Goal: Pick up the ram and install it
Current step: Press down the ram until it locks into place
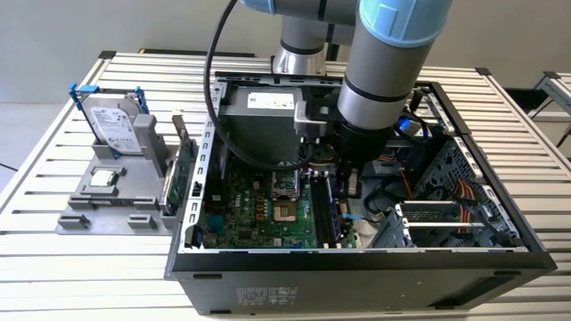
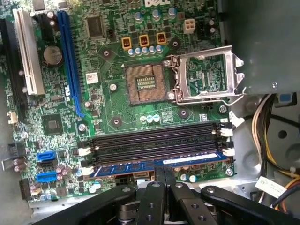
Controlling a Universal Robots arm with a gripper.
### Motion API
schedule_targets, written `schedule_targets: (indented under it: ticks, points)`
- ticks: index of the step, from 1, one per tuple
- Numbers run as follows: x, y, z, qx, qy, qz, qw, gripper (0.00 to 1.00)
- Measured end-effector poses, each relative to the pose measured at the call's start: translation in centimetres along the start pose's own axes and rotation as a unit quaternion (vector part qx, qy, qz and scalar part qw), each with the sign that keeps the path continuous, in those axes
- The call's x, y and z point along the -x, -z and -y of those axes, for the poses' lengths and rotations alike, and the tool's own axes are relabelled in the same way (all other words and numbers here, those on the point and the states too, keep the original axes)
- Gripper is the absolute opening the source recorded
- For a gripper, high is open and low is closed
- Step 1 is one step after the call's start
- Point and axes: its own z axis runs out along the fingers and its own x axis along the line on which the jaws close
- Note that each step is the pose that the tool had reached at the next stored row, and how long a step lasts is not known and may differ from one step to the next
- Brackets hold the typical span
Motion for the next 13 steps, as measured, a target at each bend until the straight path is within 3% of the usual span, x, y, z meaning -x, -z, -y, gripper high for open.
schedule_targets:
  ticks: [6, 13]
  points:
    - [0.05, -0.01, -0.01, -0.0003, 0.032, 0.0004, 0.9995, 0.0]
    - [0.07, -0.06, -0.19, -0.0003, 0.032, 0.0004, 0.9995, 0.0]
